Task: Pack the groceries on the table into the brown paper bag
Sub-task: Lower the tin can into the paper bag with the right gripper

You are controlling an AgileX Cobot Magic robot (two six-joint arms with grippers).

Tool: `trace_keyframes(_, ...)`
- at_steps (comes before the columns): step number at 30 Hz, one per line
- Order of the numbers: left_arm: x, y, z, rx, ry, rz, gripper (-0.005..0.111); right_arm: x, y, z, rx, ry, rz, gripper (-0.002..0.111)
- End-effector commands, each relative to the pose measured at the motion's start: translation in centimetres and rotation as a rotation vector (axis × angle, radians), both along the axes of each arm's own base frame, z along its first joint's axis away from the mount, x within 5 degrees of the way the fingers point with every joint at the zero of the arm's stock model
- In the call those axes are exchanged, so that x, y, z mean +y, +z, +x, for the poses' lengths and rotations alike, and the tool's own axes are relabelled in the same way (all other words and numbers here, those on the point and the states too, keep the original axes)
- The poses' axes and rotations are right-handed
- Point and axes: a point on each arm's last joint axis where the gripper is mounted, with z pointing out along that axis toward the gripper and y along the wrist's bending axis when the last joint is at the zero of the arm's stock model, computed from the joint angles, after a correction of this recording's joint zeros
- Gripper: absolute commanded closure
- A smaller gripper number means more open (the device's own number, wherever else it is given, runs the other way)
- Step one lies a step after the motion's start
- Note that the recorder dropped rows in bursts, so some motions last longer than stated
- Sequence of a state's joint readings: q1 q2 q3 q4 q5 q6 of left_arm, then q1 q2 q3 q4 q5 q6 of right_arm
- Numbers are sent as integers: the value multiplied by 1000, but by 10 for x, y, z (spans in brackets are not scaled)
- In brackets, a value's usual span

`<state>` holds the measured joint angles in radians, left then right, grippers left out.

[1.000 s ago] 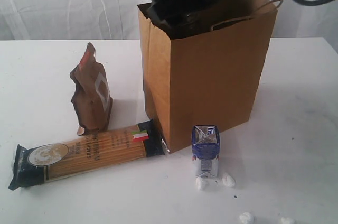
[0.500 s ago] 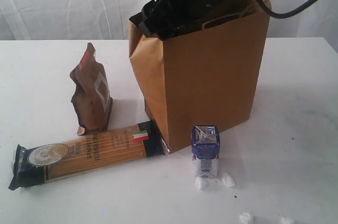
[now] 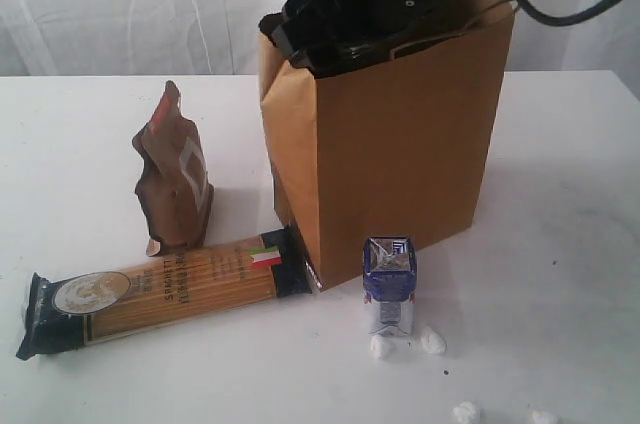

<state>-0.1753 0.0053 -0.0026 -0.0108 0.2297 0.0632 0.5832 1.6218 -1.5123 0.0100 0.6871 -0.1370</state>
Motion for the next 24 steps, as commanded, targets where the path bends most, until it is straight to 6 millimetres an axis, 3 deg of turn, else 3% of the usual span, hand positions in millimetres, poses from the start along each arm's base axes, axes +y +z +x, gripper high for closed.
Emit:
trace_keyframes(1, 0, -1, 0, 1, 5, -4, 107, -11, 9, -1, -13, -31, 15, 108)
trace_keyframes(15, 0, -1, 0, 1, 5, -4, 107, -20, 36, -14, -106, -28, 68, 108)
trace_keyframes(24, 0, -1, 0, 1, 5, -4, 107, -16, 24, -5, -84, -30, 54, 108)
